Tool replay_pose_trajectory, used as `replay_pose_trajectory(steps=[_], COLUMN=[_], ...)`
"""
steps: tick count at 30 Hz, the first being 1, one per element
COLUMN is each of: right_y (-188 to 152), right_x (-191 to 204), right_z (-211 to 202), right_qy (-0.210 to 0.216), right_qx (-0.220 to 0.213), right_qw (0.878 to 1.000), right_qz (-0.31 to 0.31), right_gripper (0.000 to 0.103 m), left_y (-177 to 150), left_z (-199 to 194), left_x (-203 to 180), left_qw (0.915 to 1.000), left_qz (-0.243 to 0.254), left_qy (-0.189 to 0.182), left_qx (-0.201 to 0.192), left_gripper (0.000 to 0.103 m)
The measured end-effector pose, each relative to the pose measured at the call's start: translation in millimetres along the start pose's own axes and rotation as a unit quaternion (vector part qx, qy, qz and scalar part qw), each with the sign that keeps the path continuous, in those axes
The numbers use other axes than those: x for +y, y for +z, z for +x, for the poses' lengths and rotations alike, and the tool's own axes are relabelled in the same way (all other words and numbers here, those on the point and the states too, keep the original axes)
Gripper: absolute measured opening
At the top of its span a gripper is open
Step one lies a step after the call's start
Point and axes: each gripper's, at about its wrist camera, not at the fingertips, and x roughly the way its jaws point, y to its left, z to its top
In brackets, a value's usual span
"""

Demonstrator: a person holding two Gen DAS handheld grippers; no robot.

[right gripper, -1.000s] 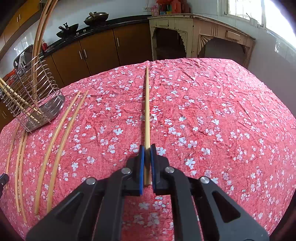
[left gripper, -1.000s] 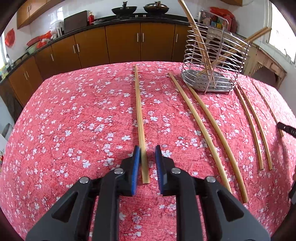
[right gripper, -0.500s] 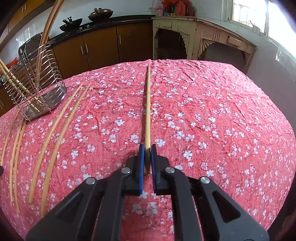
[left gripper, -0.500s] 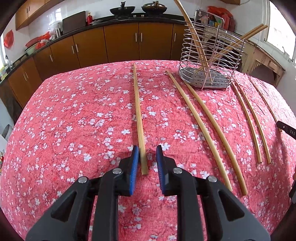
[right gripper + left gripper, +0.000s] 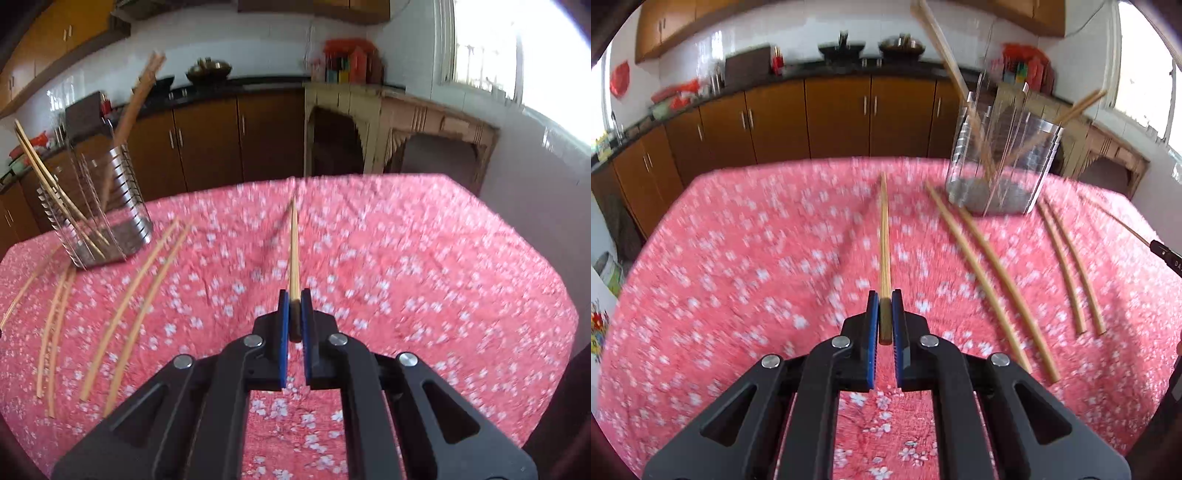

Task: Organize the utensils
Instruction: 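Lift both chopsticks upright and carry them over the wire holder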

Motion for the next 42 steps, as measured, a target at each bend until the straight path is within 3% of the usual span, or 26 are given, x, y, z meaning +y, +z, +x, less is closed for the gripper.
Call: replay_pose_trajectory(steps=[5, 14, 26, 42], right_y=[20.2, 42.3, 81.3, 98.0], right_x=[-1.1, 1.1, 1.7, 8.9], right_z=[-43.4, -70.4, -108.9, -140.7], right_qy=[0.014, 0.034, 0.078, 0.138], right_qx=[-0.072, -0.131, -0.192, -0.204], right_qw=[0.997, 0.991, 0.978, 0.969], right_qz=[-0.001, 0.007, 0.022, 0.030], right_gripper=[0.007, 0.007, 0.007, 0.007], left_y=[13.9, 33.3, 61.3, 77.2], left_z=[-34.0, -63.6, -91.8, -120.6], left_x=[2.2, 1.4, 8.9, 6.7], left_qw=[0.9977, 0.9889, 0.9773, 0.9693], left_qz=[-0.005, -0.023, -0.048, -0.056], left_qy=[-0.004, 0.005, 0.006, -0.012], left_qx=[-0.068, -0.147, -0.206, -0.239], left_gripper=[0.007, 0.007, 0.007, 0.007])
